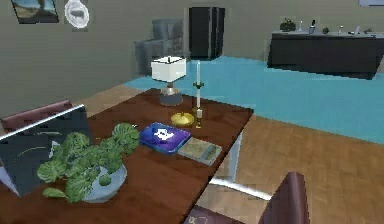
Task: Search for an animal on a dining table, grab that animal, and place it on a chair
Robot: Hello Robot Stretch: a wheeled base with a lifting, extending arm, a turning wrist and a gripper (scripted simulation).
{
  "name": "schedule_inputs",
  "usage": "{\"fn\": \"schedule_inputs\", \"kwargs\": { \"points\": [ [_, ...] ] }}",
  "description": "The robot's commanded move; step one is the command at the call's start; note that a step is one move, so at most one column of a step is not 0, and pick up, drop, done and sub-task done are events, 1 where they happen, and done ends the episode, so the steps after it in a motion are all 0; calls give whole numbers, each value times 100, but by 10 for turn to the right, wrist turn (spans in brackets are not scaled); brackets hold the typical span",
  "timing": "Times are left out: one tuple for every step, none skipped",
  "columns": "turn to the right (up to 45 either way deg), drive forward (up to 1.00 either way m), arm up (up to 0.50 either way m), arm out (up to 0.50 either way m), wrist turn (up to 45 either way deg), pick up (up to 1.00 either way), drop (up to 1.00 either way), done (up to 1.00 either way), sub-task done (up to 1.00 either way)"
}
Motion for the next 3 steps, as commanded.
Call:
{"fn": "schedule_inputs", "kwargs": {
  "points": [
    [-450,0,0,0,0,0,0,0,0],
    [-450,0,0,0,0,0,0,0,0],
    [-450,0,0,0,0,0,0,0,0]
  ]
}}
